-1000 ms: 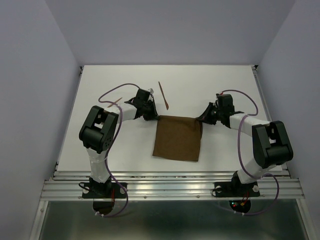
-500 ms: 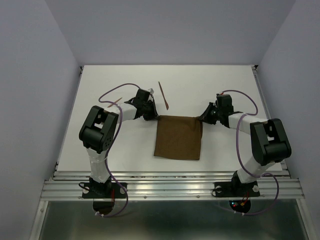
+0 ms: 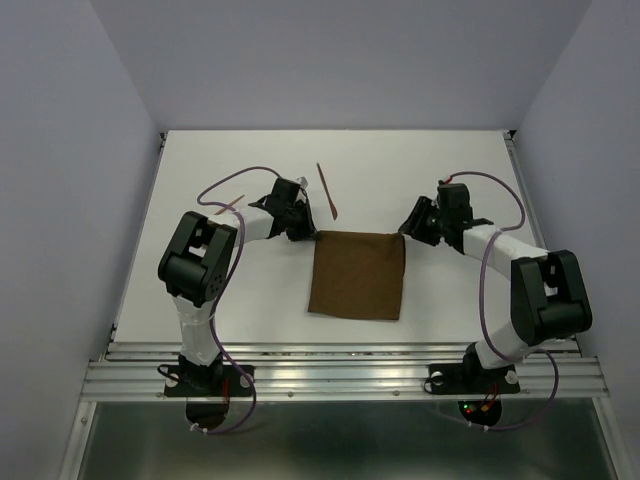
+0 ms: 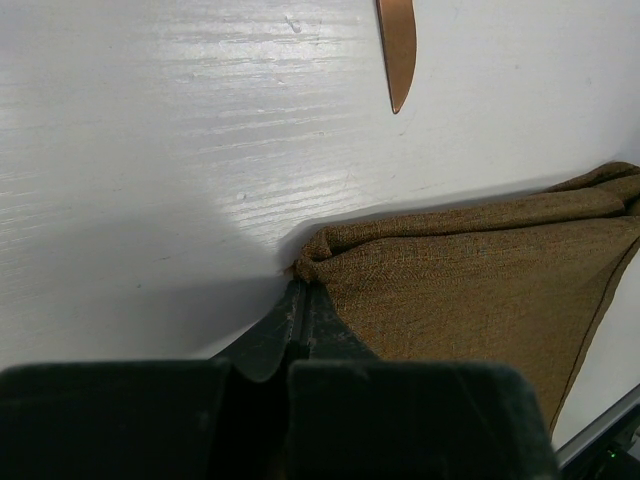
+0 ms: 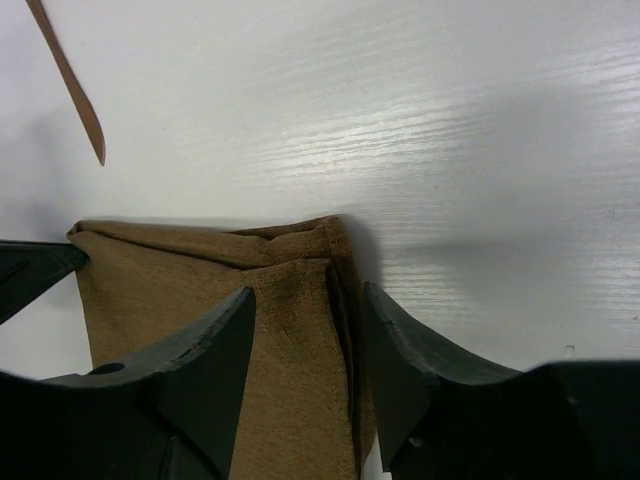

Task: Fold the napkin into a case and place the utensils inside
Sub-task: Smooth out the lower triangle-folded napkin at the center of the board.

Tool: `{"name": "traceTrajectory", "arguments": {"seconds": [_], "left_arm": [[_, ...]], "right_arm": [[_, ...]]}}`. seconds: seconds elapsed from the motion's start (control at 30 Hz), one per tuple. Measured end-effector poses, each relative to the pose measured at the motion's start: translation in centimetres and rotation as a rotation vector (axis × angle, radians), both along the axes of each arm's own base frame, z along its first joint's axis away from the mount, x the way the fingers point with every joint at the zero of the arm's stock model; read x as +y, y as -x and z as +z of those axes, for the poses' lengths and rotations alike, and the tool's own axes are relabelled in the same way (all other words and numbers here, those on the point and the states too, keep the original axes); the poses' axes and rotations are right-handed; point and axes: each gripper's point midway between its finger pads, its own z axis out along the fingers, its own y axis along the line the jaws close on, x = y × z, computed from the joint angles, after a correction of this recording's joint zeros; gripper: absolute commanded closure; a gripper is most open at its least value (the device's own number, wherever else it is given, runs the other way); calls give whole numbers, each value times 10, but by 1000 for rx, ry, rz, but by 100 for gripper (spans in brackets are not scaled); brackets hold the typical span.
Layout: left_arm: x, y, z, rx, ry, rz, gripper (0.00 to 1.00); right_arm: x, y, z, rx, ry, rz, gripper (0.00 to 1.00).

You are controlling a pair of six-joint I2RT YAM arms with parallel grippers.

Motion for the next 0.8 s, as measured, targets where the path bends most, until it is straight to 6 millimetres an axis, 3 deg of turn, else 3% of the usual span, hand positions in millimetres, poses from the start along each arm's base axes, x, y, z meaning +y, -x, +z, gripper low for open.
{"name": "traceTrajectory", "arguments": {"seconds": [0.1, 0.4, 0.53, 0.63, 0.67, 0.8], "left_arm": [[0, 0, 0, 0, 0, 0, 100], [0, 0, 0, 1, 2, -2, 100], [-1, 1, 0, 2, 3, -3, 100], [-1, 1, 0, 2, 3, -4, 100], [-1, 1, 0, 3, 4, -4, 100], [-1, 1, 0, 3, 5, -6, 100]], "right_arm": [[0, 0, 6, -19, 2, 9, 43], [7, 16, -31, 100, -7, 77, 43], [10, 7, -31, 93, -8, 93, 48], [11, 3, -33, 87, -6, 96, 65], [11, 2, -35, 89, -8, 94, 76], [11, 3, -38, 95, -10, 88, 95]]}}
